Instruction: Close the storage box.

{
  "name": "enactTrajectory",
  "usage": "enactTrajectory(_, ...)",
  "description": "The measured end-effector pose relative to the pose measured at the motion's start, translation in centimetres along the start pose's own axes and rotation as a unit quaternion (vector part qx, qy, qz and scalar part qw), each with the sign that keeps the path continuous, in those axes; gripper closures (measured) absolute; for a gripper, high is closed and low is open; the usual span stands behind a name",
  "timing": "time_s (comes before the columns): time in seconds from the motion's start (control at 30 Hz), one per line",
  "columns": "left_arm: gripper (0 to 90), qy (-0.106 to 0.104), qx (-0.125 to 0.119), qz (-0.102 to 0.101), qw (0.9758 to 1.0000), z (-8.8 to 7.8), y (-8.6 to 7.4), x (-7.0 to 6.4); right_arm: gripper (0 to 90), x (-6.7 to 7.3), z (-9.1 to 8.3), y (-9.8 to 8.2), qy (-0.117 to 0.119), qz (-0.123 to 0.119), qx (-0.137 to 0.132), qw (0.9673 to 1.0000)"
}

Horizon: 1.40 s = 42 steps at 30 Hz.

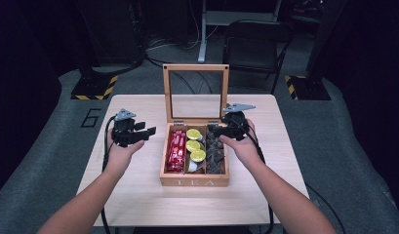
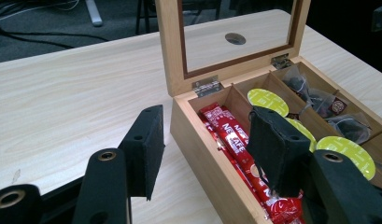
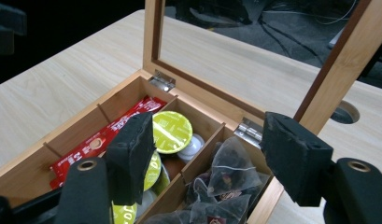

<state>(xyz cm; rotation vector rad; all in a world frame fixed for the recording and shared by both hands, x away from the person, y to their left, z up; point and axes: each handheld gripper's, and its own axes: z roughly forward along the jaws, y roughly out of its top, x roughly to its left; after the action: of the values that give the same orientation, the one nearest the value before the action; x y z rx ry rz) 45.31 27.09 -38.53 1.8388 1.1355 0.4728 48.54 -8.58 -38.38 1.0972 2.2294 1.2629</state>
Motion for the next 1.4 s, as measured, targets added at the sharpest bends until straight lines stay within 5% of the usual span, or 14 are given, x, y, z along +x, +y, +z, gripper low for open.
enactTrajectory(0.3, 45.9, -0.006, 0.001, 0.017, 0.9998, -1.1, 0.0, -0.8, 32.1, 1.2, 0.0, 0.0, 0.017, -0.019, 0.01, 0.9996)
enactTrajectory(0.53, 45.9, -0.006, -0.003, 0.023, 0.9997, -1.5, 0.0, -1.0, 30.4, 2.2, -0.1, -0.3, 0.036, -0.061, 0.022, 0.9972)
enactTrajectory(0.83, 45.9, -0.011, -0.006, 0.03, 0.9995, -2.1, 0.2, -1.7, 26.7, 3.6, -0.2, -1.4, 0.045, -0.086, 0.042, 0.9944)
enactTrajectory(1.4, 45.3, -0.016, 0.004, 0.028, 0.9995, -1.5, -0.8, -1.5, 23.7, 5.6, 2.9, -3.6, 0.079, -0.105, 0.08, 0.9882)
